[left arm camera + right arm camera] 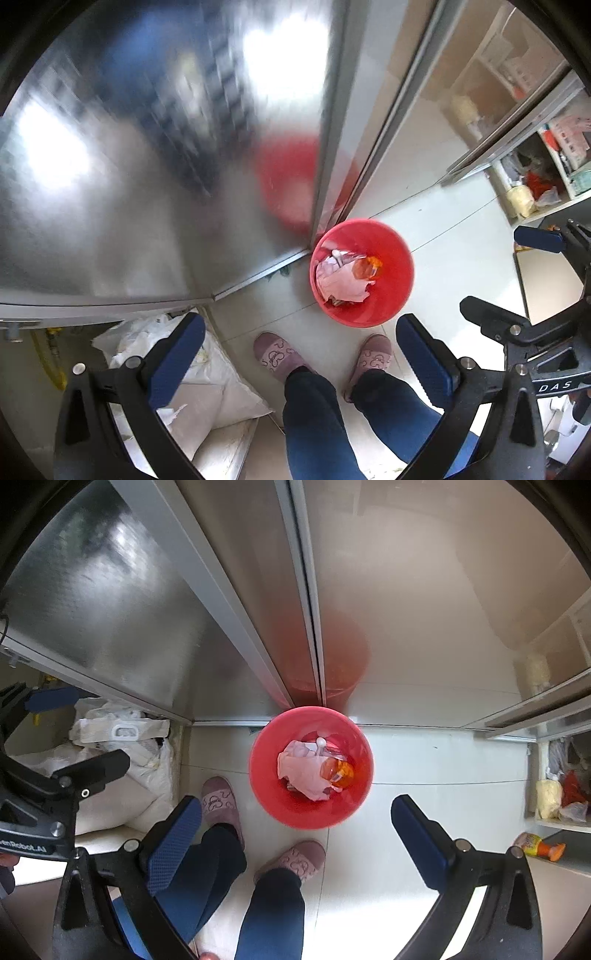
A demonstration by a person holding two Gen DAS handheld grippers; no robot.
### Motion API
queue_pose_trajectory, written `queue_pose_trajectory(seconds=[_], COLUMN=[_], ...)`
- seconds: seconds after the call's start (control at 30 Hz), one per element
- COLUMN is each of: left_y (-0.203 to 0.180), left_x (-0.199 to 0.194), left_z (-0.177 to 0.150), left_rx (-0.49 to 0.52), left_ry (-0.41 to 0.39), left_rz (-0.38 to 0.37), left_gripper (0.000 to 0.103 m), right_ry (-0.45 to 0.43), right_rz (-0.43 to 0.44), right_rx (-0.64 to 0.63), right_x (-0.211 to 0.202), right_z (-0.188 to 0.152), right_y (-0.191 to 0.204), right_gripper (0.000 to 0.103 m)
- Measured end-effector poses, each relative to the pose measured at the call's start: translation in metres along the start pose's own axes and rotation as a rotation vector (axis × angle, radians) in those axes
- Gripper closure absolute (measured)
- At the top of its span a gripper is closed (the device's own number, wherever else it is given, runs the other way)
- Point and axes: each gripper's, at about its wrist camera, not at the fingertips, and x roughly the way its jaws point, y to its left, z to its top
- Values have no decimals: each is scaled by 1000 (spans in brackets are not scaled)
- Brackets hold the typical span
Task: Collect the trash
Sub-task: 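Raise both tools back up to the counter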
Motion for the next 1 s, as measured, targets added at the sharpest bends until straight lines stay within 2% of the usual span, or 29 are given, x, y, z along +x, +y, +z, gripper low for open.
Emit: queue_pose_trajectory(seconds=[0.17, 0.33, 0.6, 0.83, 1.0], left_y=[-6, -14, -1, 26, 51], left_x=[-60, -129, -229, -299, -330], left_z=[4, 14, 28, 39, 48], left_rx=[7, 32, -35, -112, -147], left_ry=[-21, -74, -192, -277, -301], left_rz=[-28, -9, 25, 56, 94], left_gripper=[0, 0, 0, 0, 0], right_ry=[-26, -85, -199, -272, -316], right_rz=[-3, -4, -15, -2, 14], right_rx=[17, 57, 16, -51, -109], right_x=[-62, -130, -215, -265, -294], right_z=[0, 3, 20, 46, 74], right_y=[0, -1, 16, 35, 55], right_gripper=[1, 1, 1, 1, 1])
